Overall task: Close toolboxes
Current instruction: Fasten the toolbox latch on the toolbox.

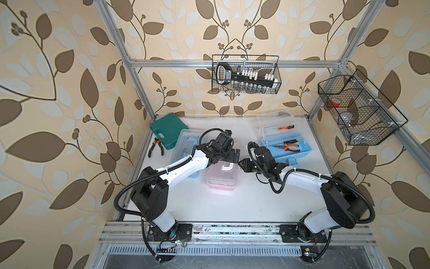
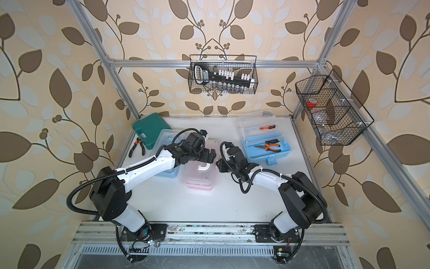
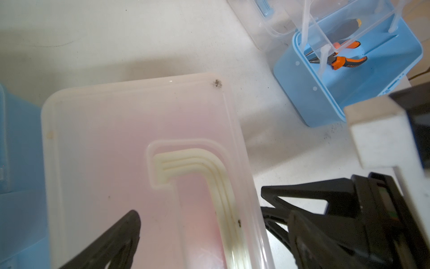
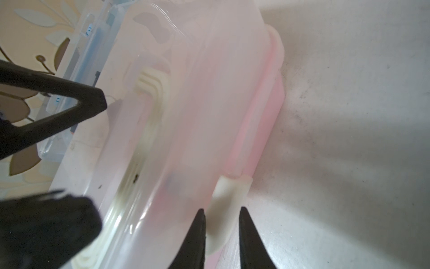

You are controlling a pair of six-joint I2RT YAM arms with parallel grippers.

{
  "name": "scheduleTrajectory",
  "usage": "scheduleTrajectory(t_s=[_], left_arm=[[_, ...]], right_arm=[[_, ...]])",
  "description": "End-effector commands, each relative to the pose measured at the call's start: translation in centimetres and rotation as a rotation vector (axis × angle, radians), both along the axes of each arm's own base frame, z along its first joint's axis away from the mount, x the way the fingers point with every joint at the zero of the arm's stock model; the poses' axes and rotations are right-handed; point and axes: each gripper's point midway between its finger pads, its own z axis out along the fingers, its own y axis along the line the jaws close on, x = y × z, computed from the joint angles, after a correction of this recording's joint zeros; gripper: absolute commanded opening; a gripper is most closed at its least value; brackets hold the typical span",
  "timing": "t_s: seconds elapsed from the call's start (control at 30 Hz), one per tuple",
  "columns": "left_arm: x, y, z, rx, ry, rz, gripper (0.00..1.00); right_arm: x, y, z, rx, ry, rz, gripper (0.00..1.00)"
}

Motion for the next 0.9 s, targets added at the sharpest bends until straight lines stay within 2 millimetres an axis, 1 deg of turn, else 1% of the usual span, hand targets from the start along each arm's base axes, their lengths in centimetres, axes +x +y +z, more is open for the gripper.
scheduleTrajectory(t_s=[0.0, 0.1, 0.17, 0.37, 0.47, 0.67, 0.77, 0.87], left_arm=[[-6.1, 3.3, -8.4, 0.169, 0.354, -0.007, 0.99], [-6.0, 3.3, -8.4, 0.169, 0.353, -0.006, 0.99], [-6.1, 3.3, -8.5, 0.169, 0.355, -0.006, 0.99], [-6.0, 3.2, -8.5, 0.167, 0.357, -0.007, 0.99], [-6.0, 3.2, -8.5, 0.168, 0.357, -0.008, 0.99], [-6.1, 3.2, -8.7, 0.166, 0.361, -0.008, 0.99], [-6.1, 3.2, -8.7, 0.165, 0.360, -0.009, 0.99], [-6.1, 3.2, -8.7, 0.163, 0.361, -0.009, 0.99]], right_arm=[[0.2, -1.2, -1.0, -0.030, 0.013, -0.036, 0.23], [0.4, -1.4, -0.7, -0.025, 0.004, -0.037, 0.23], [0.4, -1.1, -0.7, -0.017, 0.004, -0.024, 0.23], [0.3, 0.2, -0.8, 0.019, 0.021, 0.014, 0.19], [0.1, 1.1, -1.0, 0.016, 0.026, 0.035, 0.18], [-0.3, 2.3, -1.7, 0.014, 0.046, 0.062, 0.18], [-0.2, 1.9, -2.4, -0.009, 0.057, 0.043, 0.18], [0.0, 1.7, -2.5, -0.021, 0.054, 0.028, 0.18]])
